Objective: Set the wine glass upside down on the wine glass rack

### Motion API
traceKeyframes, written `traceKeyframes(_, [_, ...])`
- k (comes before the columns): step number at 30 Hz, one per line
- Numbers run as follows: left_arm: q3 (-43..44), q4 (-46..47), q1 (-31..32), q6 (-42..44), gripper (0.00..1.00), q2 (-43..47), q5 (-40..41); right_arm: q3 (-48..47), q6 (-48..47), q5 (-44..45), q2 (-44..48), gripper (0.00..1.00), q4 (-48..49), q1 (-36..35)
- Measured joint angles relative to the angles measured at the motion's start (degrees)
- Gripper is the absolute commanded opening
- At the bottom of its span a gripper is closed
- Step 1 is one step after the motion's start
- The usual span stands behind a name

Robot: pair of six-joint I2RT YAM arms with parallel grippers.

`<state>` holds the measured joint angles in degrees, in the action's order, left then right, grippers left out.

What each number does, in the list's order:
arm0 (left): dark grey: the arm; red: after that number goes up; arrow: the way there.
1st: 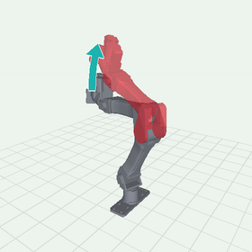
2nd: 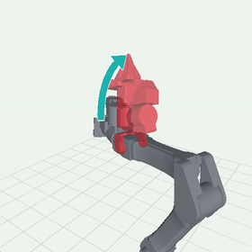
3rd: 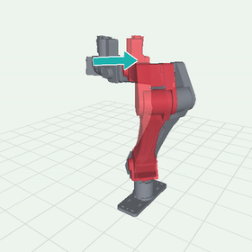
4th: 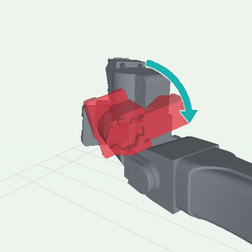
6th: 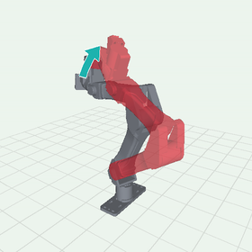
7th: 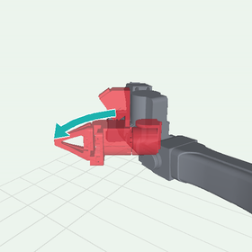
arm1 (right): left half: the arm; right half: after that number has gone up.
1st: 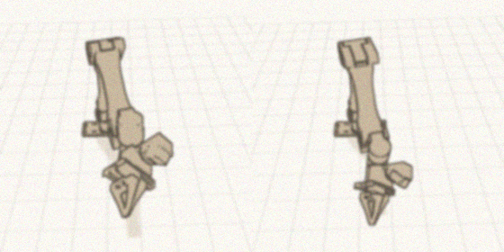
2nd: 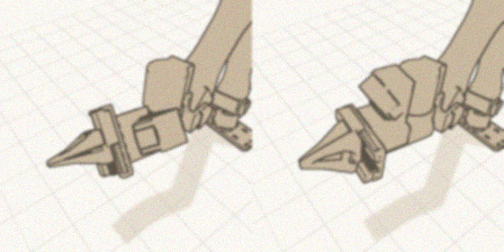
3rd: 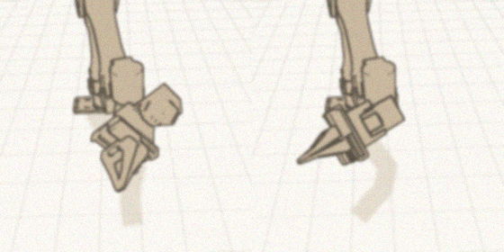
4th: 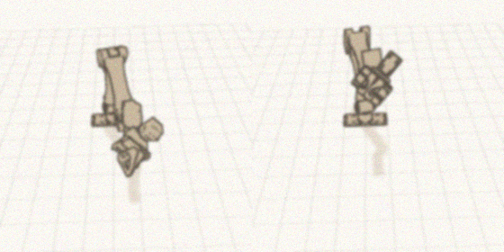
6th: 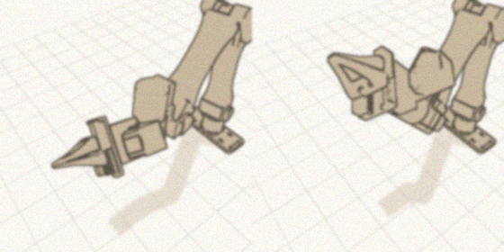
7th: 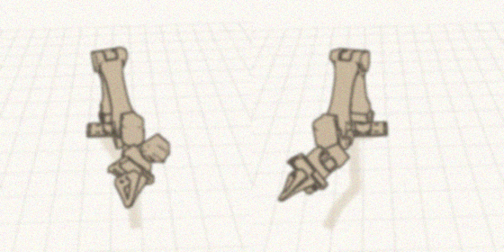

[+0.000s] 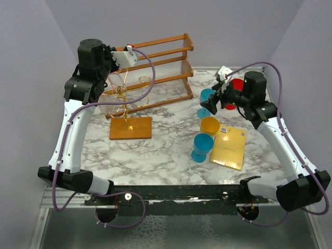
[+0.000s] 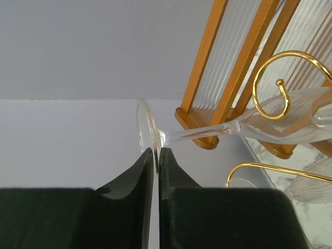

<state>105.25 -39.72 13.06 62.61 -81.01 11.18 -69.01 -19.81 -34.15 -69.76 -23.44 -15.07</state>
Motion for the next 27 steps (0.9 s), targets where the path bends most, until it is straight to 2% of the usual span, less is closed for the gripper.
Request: traceKeyframes(27, [-2.8, -4.8, 3.1, 0.9, 0.00, 0.9, -5.6, 0.1, 0.0, 0.0, -1.0, 0.90, 0.0, 0.0])
